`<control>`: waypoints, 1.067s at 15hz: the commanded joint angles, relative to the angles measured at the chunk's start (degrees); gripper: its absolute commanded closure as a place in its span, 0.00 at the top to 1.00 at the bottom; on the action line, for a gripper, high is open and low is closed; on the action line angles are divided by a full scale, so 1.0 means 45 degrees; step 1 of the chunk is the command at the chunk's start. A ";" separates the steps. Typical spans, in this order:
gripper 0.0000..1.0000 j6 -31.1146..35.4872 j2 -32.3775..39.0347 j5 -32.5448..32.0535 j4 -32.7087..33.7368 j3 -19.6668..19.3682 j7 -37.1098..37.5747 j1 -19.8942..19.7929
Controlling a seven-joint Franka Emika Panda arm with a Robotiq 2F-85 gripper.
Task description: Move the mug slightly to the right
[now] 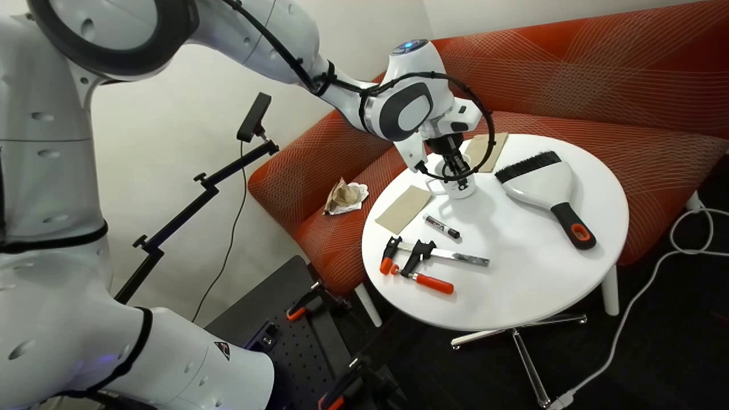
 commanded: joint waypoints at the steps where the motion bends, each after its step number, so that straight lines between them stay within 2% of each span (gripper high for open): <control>1: 0.03 -0.0217 -0.0932 0.0145 -0.0669 -0.0761 0.0591 0.0314; 10: 0.03 -0.0177 -0.1346 0.0197 -0.1420 -0.2434 0.2375 0.0278; 16: 0.03 -0.0213 -0.1110 0.0199 -0.1512 -0.2635 0.3266 0.0231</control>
